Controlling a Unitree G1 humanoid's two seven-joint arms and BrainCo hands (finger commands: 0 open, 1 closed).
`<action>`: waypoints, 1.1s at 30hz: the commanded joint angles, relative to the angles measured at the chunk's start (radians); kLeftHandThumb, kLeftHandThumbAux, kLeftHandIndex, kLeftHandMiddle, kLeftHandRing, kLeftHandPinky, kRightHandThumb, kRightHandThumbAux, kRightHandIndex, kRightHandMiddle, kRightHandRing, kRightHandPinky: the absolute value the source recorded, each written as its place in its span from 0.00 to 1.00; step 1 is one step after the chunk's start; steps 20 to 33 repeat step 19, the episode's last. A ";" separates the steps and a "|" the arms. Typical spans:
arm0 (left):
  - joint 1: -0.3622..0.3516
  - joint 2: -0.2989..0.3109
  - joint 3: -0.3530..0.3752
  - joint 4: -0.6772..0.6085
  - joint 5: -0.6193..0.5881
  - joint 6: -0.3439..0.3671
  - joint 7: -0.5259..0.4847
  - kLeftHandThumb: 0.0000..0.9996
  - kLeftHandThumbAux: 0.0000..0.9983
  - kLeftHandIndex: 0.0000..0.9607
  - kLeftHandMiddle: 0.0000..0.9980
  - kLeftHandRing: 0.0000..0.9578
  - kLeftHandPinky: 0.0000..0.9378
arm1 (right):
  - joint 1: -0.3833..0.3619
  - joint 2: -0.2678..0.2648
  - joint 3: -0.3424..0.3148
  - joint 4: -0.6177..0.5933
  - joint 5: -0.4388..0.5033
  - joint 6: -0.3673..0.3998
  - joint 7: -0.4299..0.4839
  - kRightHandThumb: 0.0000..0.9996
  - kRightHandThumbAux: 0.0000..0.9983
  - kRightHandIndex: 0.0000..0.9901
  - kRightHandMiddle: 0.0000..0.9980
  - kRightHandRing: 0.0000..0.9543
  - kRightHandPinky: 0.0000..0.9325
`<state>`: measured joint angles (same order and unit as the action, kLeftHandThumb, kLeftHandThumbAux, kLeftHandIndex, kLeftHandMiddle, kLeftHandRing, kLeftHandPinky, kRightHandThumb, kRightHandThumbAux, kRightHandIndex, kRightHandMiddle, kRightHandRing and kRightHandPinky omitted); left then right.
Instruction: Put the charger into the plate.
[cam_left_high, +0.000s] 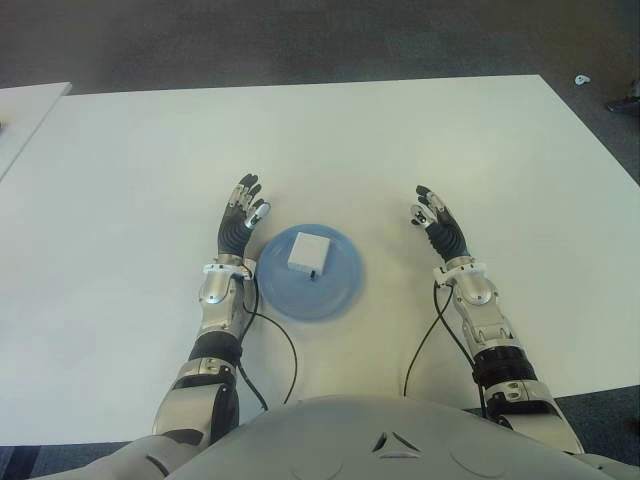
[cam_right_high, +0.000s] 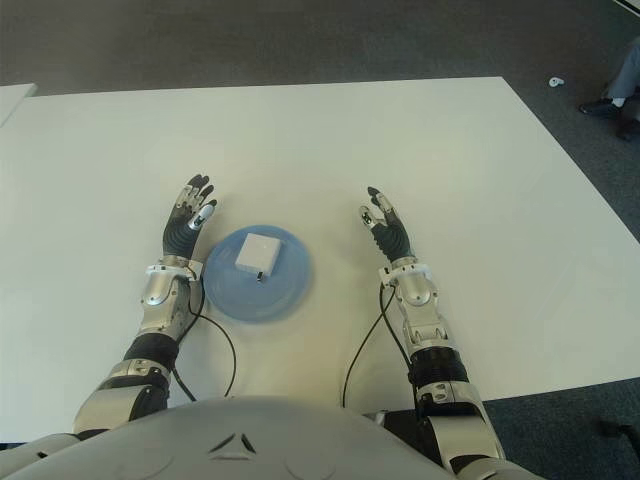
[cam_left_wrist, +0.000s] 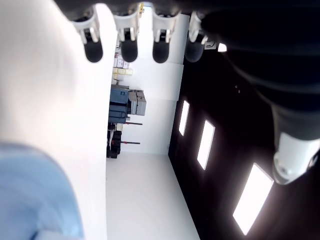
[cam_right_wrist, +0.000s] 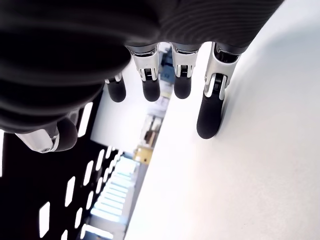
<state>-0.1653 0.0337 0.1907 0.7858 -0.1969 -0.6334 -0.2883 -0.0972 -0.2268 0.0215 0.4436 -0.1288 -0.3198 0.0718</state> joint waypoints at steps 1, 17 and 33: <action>0.084 0.005 0.006 0.045 0.007 0.025 0.008 0.03 0.57 0.00 0.00 0.00 0.00 | 0.002 0.009 0.020 0.045 0.014 0.015 0.046 0.13 0.32 0.00 0.00 0.00 0.00; 0.106 0.060 -0.023 0.048 0.110 -0.010 0.083 0.02 0.58 0.00 0.00 0.00 0.00 | -0.006 0.041 -0.009 0.068 0.064 0.015 0.025 0.10 0.32 0.00 0.00 0.00 0.00; 0.106 0.067 -0.029 0.051 0.124 -0.015 0.091 0.02 0.58 0.00 0.00 0.00 0.00 | -0.005 0.048 -0.015 0.068 0.064 0.016 0.011 0.10 0.32 0.00 0.00 0.00 0.00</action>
